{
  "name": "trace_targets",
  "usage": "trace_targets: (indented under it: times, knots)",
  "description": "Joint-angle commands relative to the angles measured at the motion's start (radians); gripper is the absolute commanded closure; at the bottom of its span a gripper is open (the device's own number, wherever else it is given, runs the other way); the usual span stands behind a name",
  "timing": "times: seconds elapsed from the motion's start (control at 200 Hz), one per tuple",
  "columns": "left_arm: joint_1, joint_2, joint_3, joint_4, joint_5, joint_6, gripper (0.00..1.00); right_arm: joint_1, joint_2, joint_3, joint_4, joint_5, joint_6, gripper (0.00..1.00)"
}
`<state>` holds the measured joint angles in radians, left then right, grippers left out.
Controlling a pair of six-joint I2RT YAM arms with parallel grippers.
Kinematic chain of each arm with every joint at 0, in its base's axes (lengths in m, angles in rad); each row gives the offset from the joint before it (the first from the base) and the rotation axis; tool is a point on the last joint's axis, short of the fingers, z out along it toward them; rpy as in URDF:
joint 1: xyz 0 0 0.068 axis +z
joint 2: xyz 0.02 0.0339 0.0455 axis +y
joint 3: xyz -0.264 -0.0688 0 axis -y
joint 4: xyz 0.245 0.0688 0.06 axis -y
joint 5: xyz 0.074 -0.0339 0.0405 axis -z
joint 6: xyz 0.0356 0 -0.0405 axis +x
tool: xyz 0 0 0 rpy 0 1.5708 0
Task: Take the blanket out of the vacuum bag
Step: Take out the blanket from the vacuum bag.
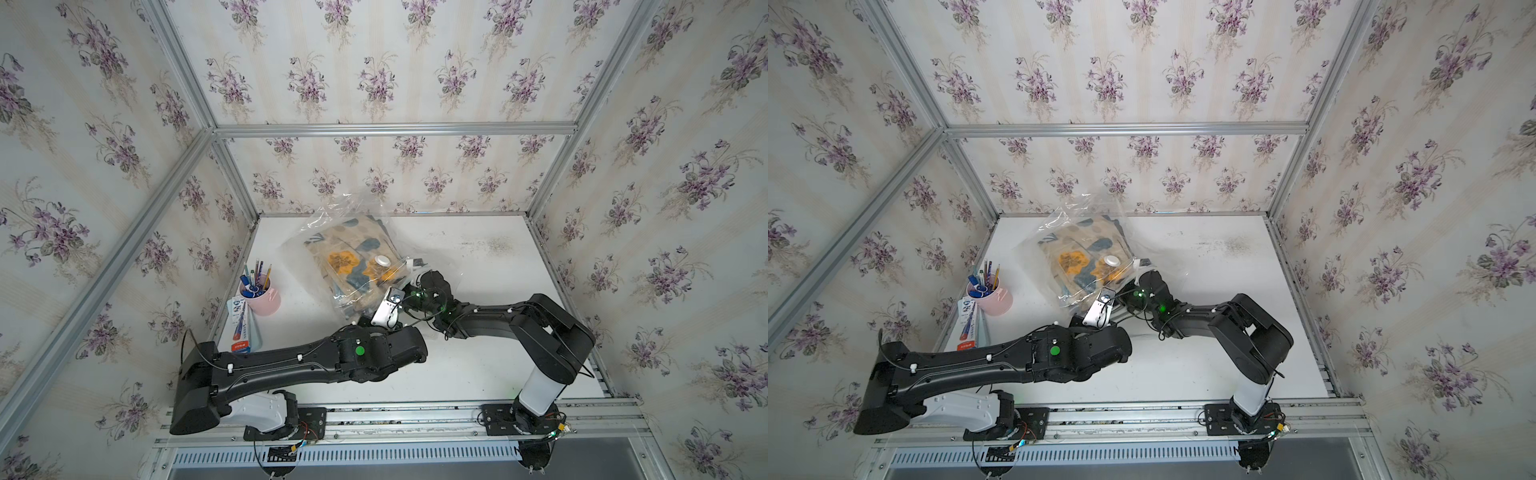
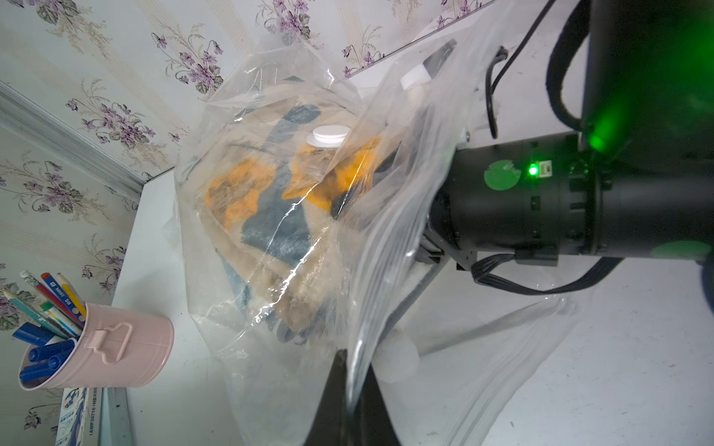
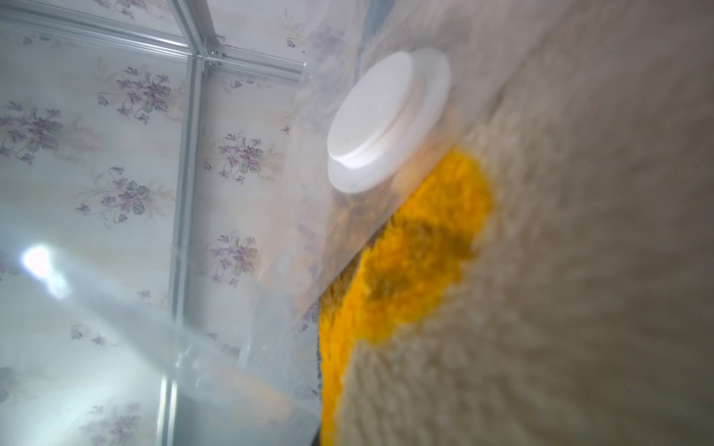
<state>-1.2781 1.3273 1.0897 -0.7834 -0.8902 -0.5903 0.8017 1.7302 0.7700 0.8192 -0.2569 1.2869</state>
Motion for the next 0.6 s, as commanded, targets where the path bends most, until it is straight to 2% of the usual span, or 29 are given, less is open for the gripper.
trace_targets:
  times: [0.0,0.05,0.15,0.28,0.594]
  knots:
    - [0.002,-0.002,-0.001,-0.01,-0.027,0.001,0.94,0.014,-0.032,-0.011,0.035,-0.012,0.008,0.97]
    - [0.002,-0.002,0.001,-0.016,-0.03,-0.004,0.94,0.016,-0.04,-0.019,0.037,-0.016,0.014,0.94]
    - [0.002,-0.006,-0.002,-0.018,-0.03,-0.008,0.94,0.017,-0.042,-0.028,0.004,-0.012,0.011,0.8]
    - [0.001,-0.008,-0.004,-0.025,-0.029,-0.012,0.93,0.016,-0.034,-0.071,0.019,-0.011,0.026,0.68]
    - [0.002,-0.01,-0.011,-0.019,-0.033,-0.008,0.9,0.025,-0.035,-0.117,0.069,-0.049,0.076,0.64]
